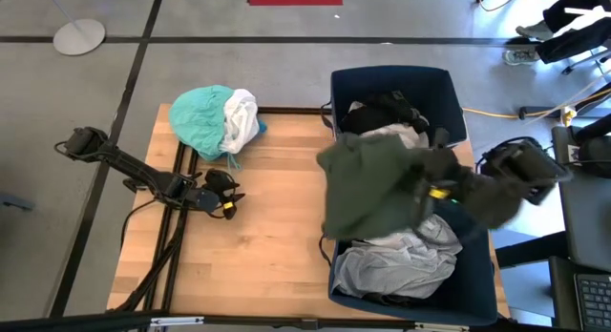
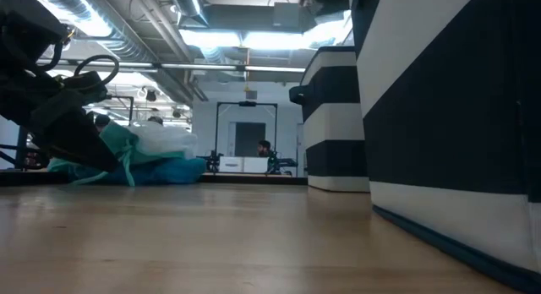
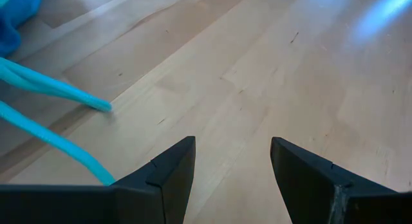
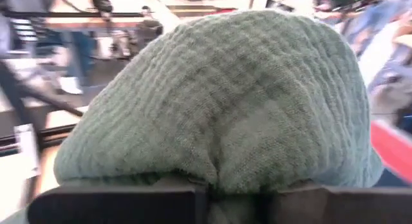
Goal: Sort clothes
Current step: Put the green long sleeve into the bottom blue laundry organizer, then put the light blue shorts into the bottom blue laundry organizer
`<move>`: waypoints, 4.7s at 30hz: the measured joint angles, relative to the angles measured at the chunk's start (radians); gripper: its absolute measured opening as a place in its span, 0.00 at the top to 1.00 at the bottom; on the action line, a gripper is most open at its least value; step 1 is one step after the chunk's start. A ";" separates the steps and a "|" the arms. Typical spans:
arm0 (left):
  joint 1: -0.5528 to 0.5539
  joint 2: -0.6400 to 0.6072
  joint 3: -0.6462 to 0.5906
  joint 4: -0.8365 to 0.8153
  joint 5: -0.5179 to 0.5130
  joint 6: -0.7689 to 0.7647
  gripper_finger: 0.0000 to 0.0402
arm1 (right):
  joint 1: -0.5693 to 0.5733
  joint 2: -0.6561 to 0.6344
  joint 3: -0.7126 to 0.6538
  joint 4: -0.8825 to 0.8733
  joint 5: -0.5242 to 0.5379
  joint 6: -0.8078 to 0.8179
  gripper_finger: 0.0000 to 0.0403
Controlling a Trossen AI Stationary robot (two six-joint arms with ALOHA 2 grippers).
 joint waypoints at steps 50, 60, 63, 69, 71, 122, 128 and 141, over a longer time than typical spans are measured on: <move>0.000 0.000 -0.001 0.128 -0.042 0.099 0.52 | 0.242 -0.014 -1.028 -0.110 -0.870 1.412 0.51; 0.000 0.000 -0.001 0.129 -0.043 0.099 0.52 | 0.157 -0.027 -0.673 -0.230 -1.022 1.247 0.45; 0.000 0.000 -0.001 0.129 -0.043 0.099 0.52 | 0.138 -0.047 -0.581 -0.235 -0.968 1.252 0.45; 0.000 0.000 -0.001 0.128 -0.042 0.098 0.52 | 0.096 -0.062 -0.436 -0.234 -0.666 1.126 0.45; 0.000 0.000 -0.001 0.128 -0.036 0.098 0.52 | 0.078 -0.062 -0.408 -0.232 -0.513 1.039 0.45; 0.000 0.000 0.000 0.107 -0.017 0.078 0.52 | -0.832 0.704 -0.400 1.305 -0.653 -0.470 0.45; 0.000 0.000 0.000 0.081 -0.017 0.068 0.52 | -0.864 0.803 -0.400 1.493 -0.685 -0.446 0.45; 0.000 0.000 0.000 -0.032 -0.018 -0.005 0.52 | -0.883 0.937 -0.400 1.680 -0.711 -0.447 0.45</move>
